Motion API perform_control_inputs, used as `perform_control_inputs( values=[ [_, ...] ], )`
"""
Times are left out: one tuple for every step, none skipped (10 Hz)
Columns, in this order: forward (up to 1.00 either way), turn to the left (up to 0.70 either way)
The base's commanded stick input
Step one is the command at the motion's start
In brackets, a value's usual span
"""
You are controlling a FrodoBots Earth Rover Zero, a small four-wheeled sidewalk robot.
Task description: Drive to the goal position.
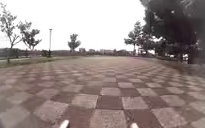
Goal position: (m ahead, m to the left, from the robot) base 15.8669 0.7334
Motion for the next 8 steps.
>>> perform_control_inputs(
  values=[
    [1.00,0.00],
    [1.00,0.00],
    [1.00,0.00],
    [1.00,0.00],
    [1.00,-0.19],
    [1.00,-0.37],
    [1.00,-0.24],
    [1.00,-0.03]
  ],
)
